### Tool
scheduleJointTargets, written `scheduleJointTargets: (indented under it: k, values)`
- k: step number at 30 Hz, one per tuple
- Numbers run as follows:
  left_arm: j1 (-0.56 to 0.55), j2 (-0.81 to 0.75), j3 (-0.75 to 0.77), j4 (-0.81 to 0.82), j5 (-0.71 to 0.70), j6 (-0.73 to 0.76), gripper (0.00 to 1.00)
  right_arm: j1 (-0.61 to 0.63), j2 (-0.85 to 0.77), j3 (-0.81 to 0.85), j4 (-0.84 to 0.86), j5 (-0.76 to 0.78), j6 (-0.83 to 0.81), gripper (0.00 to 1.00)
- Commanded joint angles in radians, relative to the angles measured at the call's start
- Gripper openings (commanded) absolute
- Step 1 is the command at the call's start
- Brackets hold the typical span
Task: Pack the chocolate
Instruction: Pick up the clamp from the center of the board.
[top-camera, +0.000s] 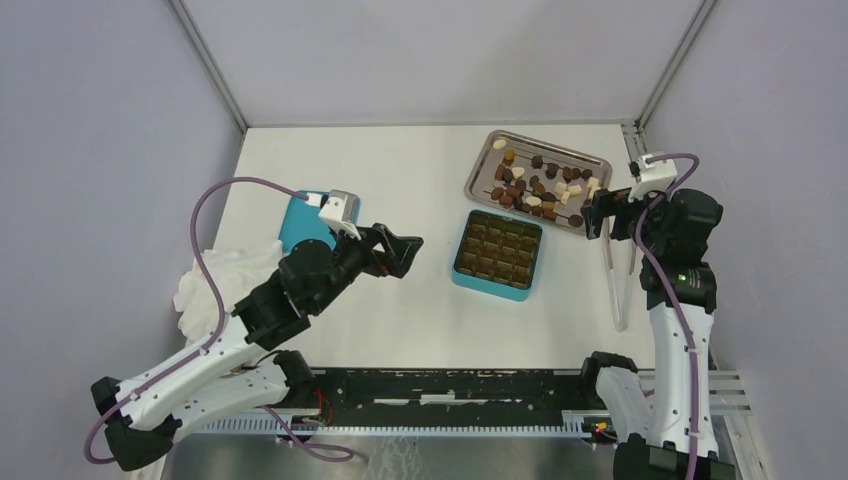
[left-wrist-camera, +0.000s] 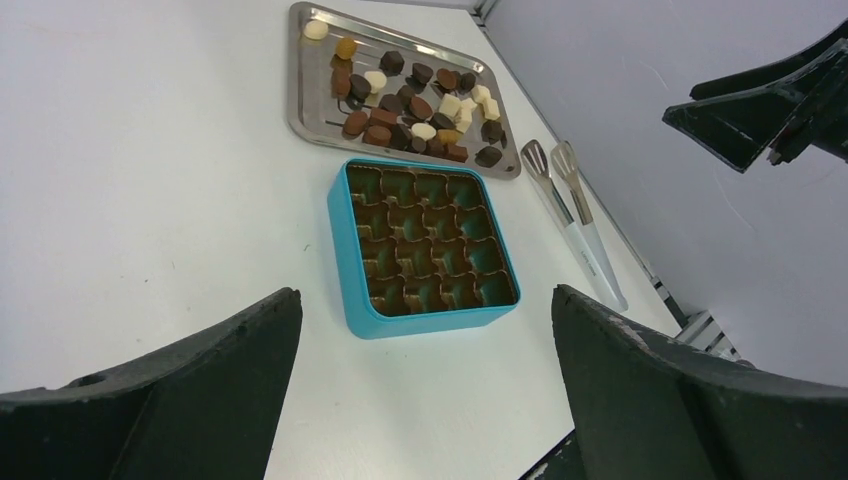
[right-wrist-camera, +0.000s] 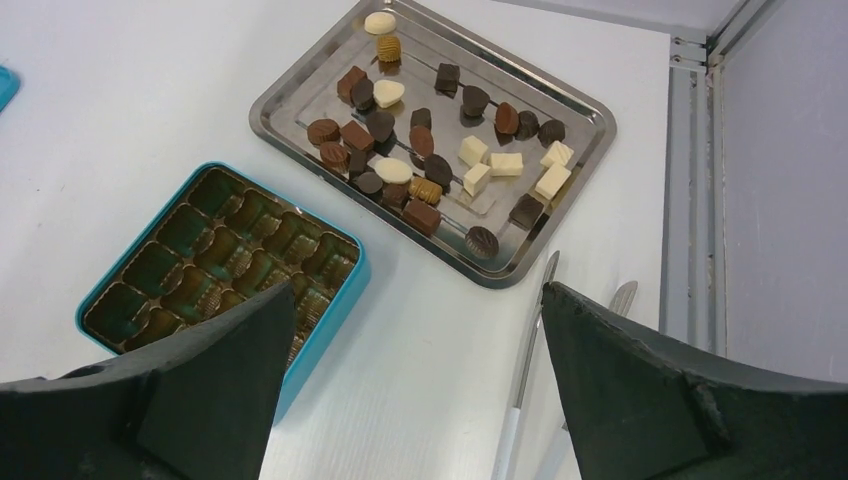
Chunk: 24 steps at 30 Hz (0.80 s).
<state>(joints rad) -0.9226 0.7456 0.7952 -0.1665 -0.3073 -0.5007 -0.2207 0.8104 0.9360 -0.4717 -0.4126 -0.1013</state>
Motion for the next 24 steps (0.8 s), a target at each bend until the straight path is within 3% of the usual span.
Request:
scheduleJointTargets:
  k: [1,5,8,12,18,24]
  values:
    - [-0.005,0.003,-0.03,0.05,0.031,-0.029,1.0,-0.006,-0.027,-0.014,0.048,0.017,-0.017,0.98]
    - [-0.005,0.049,-0.077,0.162,0.231,0.033,1.0,-0.006,-0.053,-0.104,0.086,-0.023,-0.166,0.98]
    - [-0.005,0.115,-0.088,0.181,0.262,0.029,1.0,-0.006,-0.056,-0.144,-0.022,-0.238,-0.48,0.98]
    - [-0.006,0.141,-0.15,0.276,0.262,-0.032,1.0,-0.005,-0.041,-0.16,-0.159,-0.279,-0.556,0.98]
    - [-0.003,0.126,-0.227,0.324,0.23,-0.079,1.0,-0.019,-0.023,-0.285,-0.031,0.085,-0.392,0.98]
    - [-0.003,0.057,-0.289,0.316,0.179,-0.095,1.0,-0.112,-0.033,-0.385,0.124,0.3,-0.257,0.98]
